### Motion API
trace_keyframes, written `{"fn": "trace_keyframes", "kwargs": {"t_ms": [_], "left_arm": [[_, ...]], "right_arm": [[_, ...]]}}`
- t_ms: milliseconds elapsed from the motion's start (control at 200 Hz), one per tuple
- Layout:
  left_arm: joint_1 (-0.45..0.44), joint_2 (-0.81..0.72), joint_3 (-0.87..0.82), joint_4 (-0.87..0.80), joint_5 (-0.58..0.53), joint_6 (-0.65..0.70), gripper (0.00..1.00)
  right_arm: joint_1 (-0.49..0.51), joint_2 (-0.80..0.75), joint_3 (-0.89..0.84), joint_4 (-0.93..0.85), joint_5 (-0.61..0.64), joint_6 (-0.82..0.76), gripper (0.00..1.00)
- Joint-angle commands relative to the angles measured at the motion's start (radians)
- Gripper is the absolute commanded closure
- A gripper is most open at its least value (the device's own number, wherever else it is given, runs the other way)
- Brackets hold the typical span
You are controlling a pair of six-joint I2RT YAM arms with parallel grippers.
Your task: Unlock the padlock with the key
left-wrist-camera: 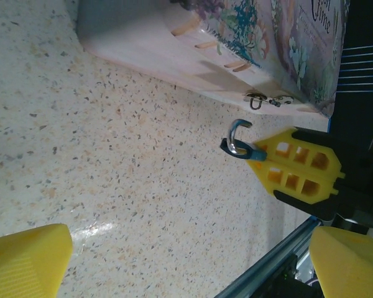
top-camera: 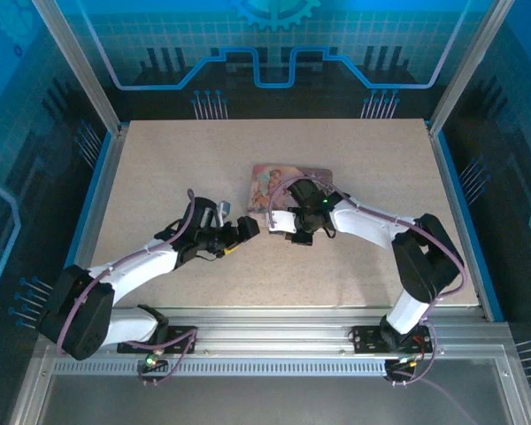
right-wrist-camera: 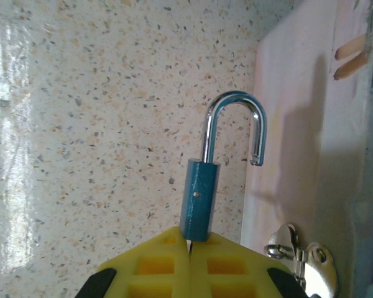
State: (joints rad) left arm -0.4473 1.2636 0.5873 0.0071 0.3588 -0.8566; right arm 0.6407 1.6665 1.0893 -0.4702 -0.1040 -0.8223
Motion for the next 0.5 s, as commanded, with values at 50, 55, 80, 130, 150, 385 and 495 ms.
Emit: {"fn": "trace_keyframes", "kwargs": {"t_ms": [50,55,80,130,150,385,495], "left_arm": [[0.024,-0.043,-0.018,-0.054,-0.030,0.033,0.01],[0.025,-0.044,-0.018,-0.056,-0.031,0.034,0.01],[0.025,-0.048,-0.020,-0.059,-0.036,0.036,0.01],[0.027,-0.058,-0.022,-0.061,-0.043,0.037,0.01],[0.027,-0.061,-0.023,-0.062,-0.044,0.039,0.01],[0.029,-0.072,-0.007,-0.084,-0.052,0.058,0.01],[0.029,-0.073,0.014,-0.108,-0.067,0.080,0.01]], "right_arm": [[0.019,-0.097,-0.040,0.018,0.008,0.046,1.00],[0.018,-0.099,-0.042,0.019,0.008,0.048,1.00],[0.019,-0.111,-0.048,0.021,0.011,0.050,1.00],[0.019,-0.132,-0.056,0.023,0.019,0.056,1.00],[0.018,-0.139,-0.060,0.023,0.027,0.059,1.00],[-0.035,-0.239,-0.089,0.055,0.073,0.152,1.00],[-0.079,-0.278,-0.085,0.039,0.103,0.213,1.00]]}}
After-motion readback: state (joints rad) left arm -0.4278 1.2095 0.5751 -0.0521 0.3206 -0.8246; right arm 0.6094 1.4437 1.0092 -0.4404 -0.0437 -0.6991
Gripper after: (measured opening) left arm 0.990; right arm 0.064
